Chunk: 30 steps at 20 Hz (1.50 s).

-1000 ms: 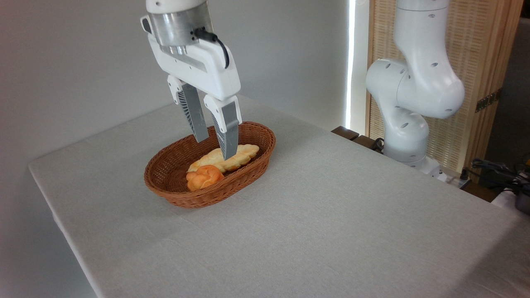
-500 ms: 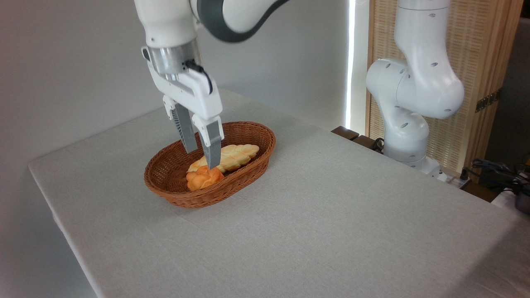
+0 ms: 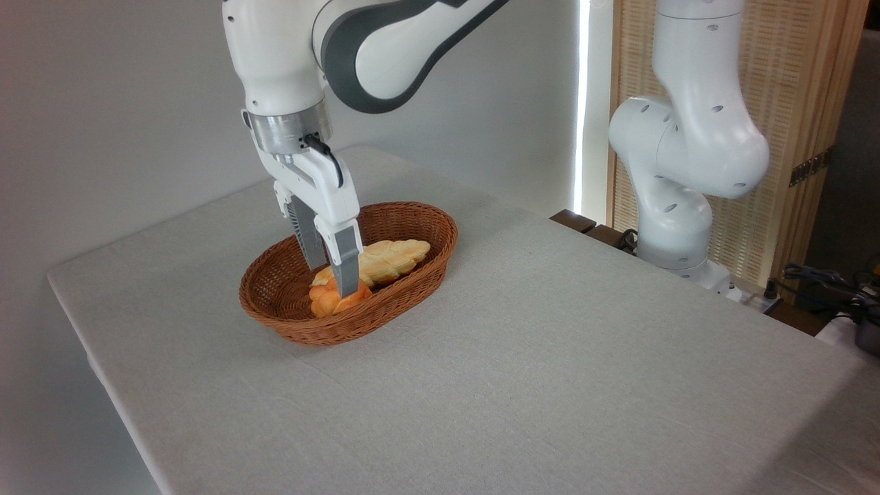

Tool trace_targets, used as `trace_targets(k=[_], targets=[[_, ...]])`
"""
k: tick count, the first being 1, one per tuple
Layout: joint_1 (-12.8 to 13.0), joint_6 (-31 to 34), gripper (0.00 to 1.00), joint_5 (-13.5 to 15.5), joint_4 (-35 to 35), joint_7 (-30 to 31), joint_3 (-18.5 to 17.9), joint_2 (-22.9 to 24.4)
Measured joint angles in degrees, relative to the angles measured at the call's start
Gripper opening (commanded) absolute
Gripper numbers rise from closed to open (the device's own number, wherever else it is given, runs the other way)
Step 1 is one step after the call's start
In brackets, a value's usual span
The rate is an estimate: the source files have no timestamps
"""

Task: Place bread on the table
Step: 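Lower the open gripper onto the round orange bun in the basket, then close the gripper around the round orange bun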

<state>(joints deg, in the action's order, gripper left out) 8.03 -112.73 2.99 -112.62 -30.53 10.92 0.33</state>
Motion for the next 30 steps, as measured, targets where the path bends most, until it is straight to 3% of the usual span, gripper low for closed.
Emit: trace_targets(k=[10, 12, 14, 17, 20, 22, 30], targets=[[1.06, -3.05, 0.98, -0.08, -0.1, 0.0, 0.97, -4.15], [1.08, -3.05, 0.91, -0.13, -0.22, 0.0, 1.03, -4.51], [1.08, -3.05, 0.75, -0.41, -0.51, -0.01, 1.14, -4.58], [1.1, -3.34, 0.61, -2.22, -1.14, -0.02, 1.9, -4.63], [1.1, -4.44, 0.32, -2.99, -1.94, -0.02, 2.33, -4.65], [1.1, -4.74, 0.28, -3.05, -2.1, -0.02, 2.34, -4.65], [1.04, -4.75, 0.28, -3.09, -2.11, -0.13, 2.34, -4.64]])
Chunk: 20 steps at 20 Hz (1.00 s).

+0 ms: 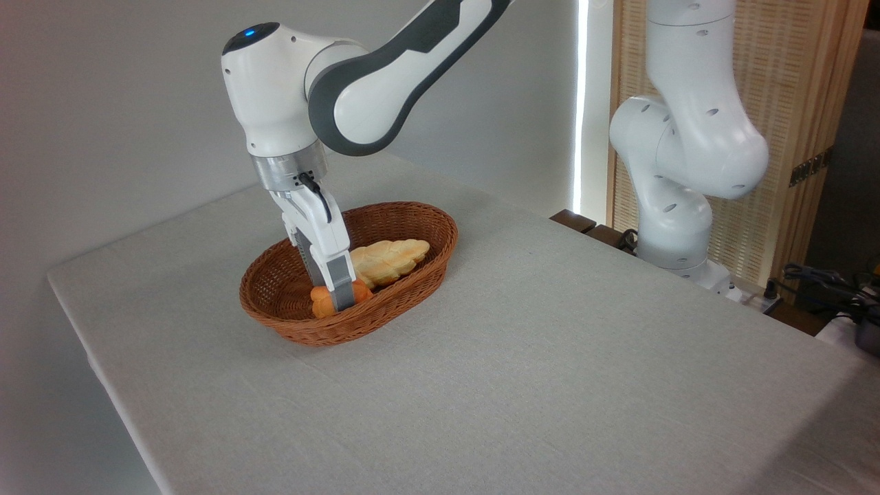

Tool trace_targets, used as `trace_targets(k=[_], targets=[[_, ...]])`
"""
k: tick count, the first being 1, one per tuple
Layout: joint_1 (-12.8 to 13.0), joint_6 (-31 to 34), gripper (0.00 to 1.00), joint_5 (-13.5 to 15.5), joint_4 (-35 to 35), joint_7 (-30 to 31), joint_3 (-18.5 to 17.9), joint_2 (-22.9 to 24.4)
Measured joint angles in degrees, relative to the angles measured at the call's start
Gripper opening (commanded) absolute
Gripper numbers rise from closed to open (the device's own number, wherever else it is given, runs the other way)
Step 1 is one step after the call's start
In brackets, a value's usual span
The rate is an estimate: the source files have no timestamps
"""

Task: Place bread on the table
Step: 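Close the gripper around the round orange bun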

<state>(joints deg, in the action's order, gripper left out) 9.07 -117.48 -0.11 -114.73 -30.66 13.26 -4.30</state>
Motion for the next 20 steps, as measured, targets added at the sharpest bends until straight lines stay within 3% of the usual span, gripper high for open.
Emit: trace_targets(k=[9, 16, 20], targets=[[-0.48, 0.0, 0.25, 0.35, 0.14, 0.14, -0.25, 0.45], [-0.74, -0.16, 0.26, 8.63, 3.85, 0.22, -3.77, 1.78], [-0.91, 2.8, 0.27, 9.44, 5.68, 0.08, -6.23, 3.27]])
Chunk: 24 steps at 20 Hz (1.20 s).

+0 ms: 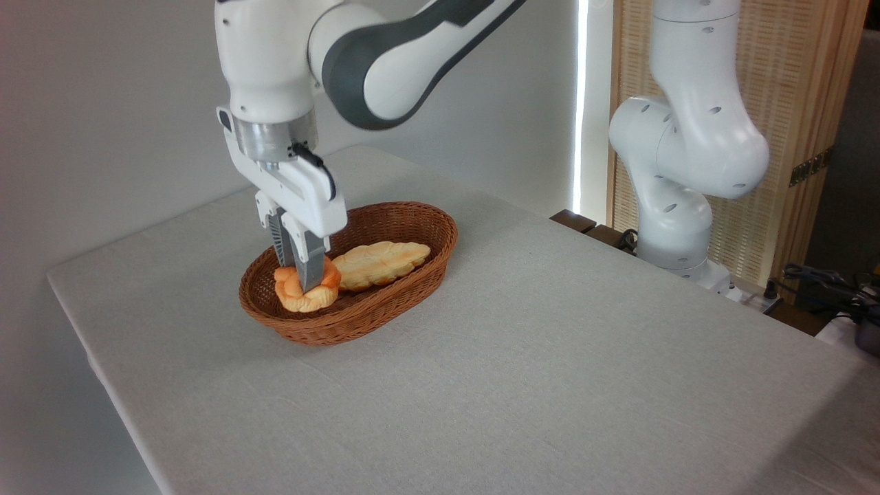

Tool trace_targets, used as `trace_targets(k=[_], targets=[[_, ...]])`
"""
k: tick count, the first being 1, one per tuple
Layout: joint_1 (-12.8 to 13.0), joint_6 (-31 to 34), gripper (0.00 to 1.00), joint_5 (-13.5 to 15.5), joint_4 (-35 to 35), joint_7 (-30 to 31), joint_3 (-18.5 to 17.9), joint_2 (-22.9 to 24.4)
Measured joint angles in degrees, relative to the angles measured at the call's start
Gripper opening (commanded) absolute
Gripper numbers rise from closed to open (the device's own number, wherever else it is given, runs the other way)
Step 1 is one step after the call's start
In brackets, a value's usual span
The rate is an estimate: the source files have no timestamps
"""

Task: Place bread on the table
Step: 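Close the gripper around the round orange bun, then lift the bun out of the basket and lower it onto the table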

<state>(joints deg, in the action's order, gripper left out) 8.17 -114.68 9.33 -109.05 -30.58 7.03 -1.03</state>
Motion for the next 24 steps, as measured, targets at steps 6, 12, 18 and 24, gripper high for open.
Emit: trace_targets(k=[6, 12, 18, 24], targets=[[-0.27, 11.2, 0.31, -7.75, 4.83, -1.35, -2.21, 1.44], [-0.46, 12.4, 0.46, -12.53, 5.82, -6.08, -5.3, 1.46], [-0.72, 7.57, 1.0, -16.49, 5.11, -6.67, -6.07, -4.4], [-1.35, 6.93, 1.0, -18.0, 5.09, -6.67, -6.08, -5.88]])
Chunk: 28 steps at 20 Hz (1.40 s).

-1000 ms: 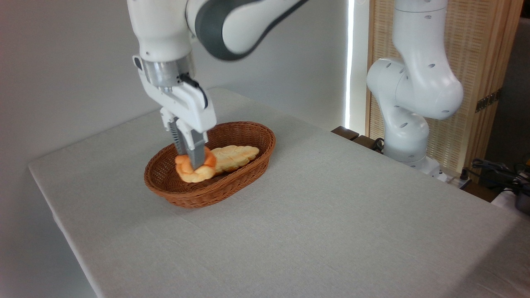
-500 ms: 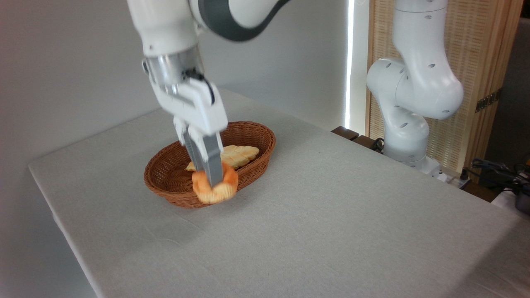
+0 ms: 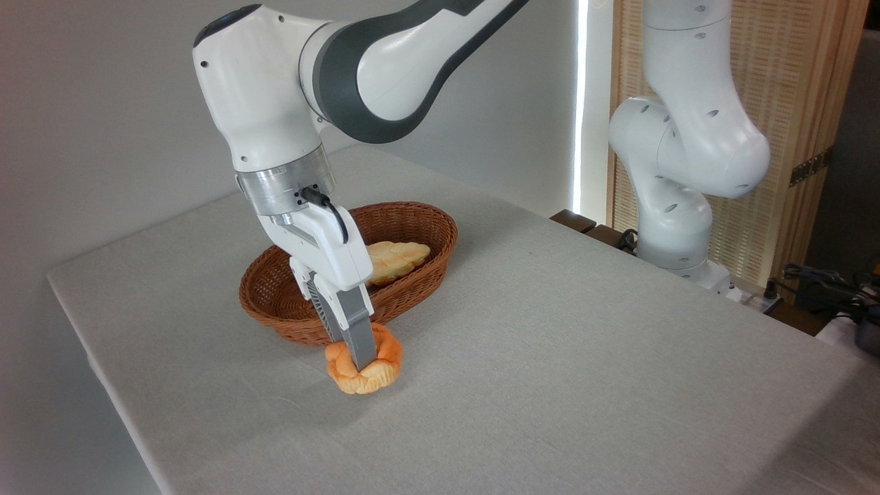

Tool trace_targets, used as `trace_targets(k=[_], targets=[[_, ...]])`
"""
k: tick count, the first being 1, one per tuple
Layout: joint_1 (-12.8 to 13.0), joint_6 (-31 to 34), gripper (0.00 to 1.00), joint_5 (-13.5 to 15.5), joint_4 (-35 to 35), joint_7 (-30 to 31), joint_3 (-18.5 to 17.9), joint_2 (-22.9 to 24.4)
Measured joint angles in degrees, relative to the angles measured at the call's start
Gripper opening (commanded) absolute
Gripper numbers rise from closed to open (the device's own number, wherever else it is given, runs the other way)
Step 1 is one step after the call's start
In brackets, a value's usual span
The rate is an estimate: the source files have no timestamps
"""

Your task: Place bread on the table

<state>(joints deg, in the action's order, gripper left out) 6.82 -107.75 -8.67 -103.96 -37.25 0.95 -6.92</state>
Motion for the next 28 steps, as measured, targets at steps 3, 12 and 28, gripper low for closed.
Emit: trace_targets(k=[3, 12, 28], targets=[[0.02, 0.0, 1.0, -0.01, -0.06, 0.0, 0.04, 0.0], [-0.66, -0.07, 1.0, 0.04, 0.76, 0.14, 0.32, 0.74], [-6.83, 15.78, 1.0, 11.36, 12.24, 0.18, 3.22, 8.13]])
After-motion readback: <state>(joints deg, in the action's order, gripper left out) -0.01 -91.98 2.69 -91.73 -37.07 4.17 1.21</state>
